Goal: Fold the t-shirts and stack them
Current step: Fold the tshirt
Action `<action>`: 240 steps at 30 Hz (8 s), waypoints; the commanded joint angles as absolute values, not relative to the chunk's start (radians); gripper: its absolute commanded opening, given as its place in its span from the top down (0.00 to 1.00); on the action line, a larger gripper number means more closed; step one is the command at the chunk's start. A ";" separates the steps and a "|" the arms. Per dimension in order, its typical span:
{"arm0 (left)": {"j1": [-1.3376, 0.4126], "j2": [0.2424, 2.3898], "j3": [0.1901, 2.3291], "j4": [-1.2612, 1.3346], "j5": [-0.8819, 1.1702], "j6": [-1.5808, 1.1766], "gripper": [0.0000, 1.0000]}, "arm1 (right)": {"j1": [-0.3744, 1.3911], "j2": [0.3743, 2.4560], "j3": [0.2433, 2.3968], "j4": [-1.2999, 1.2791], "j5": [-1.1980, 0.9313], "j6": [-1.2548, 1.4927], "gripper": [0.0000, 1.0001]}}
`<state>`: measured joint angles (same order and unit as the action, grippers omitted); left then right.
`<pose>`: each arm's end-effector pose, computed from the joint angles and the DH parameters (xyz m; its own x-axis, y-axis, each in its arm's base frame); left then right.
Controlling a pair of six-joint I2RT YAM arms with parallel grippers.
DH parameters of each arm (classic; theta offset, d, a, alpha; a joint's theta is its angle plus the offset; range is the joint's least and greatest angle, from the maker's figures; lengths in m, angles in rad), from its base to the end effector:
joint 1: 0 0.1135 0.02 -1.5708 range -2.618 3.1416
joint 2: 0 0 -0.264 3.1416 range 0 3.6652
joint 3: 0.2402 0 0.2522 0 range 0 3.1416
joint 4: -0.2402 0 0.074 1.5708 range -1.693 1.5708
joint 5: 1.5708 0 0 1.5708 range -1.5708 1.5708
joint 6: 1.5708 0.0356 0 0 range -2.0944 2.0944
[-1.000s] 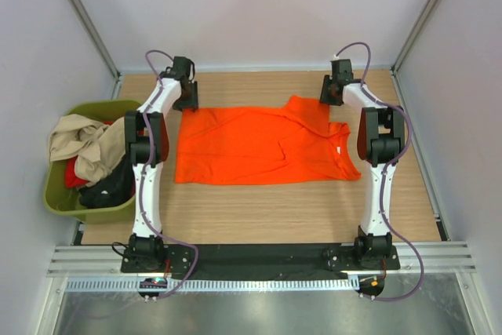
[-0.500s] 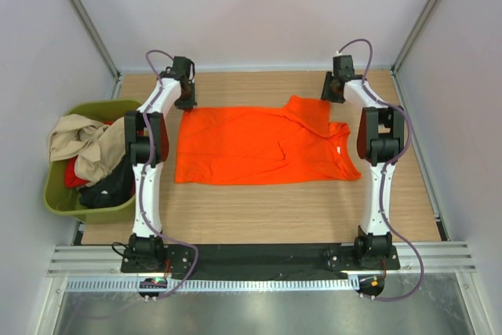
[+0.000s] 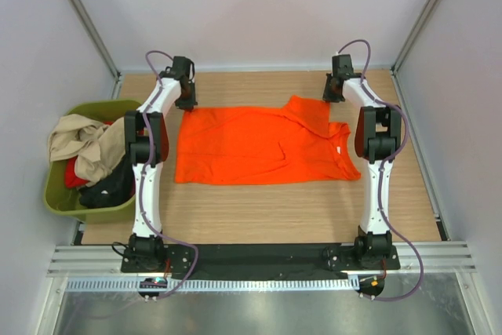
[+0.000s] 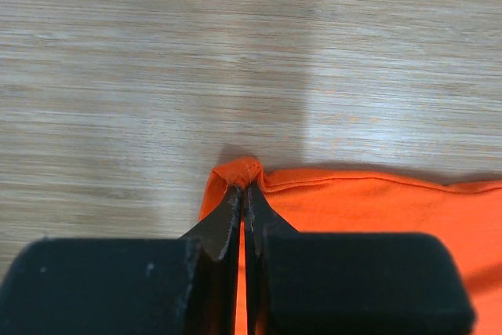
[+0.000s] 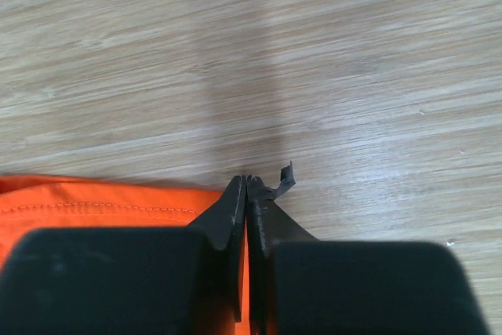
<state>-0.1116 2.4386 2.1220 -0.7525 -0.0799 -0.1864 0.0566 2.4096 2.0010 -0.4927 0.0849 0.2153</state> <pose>0.5226 -0.0557 0.1689 -0.8697 -0.0884 -0.4856 -0.0899 0.9957 -0.0204 0.5323 0.0271 0.1618 -0.7656 0.1698 -0.6205 0.1635 0.9842 0.0676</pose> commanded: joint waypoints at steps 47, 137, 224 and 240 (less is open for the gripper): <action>-0.107 2.086 1.775 -0.641 -0.049 -0.224 1.00 | 0.057 2.014 1.710 -0.370 0.080 0.189 0.71; -0.150 1.917 1.483 -0.698 -0.273 -0.176 0.93 | 0.037 1.361 0.873 -0.331 0.242 0.373 0.99; -0.255 1.888 1.614 -0.902 -0.164 -0.486 0.67 | 0.245 1.766 1.144 -0.330 -0.133 0.101 0.56; -0.256 1.862 1.609 -0.896 -0.144 -0.482 0.67 | 0.247 1.707 1.121 -0.315 -0.167 0.051 0.99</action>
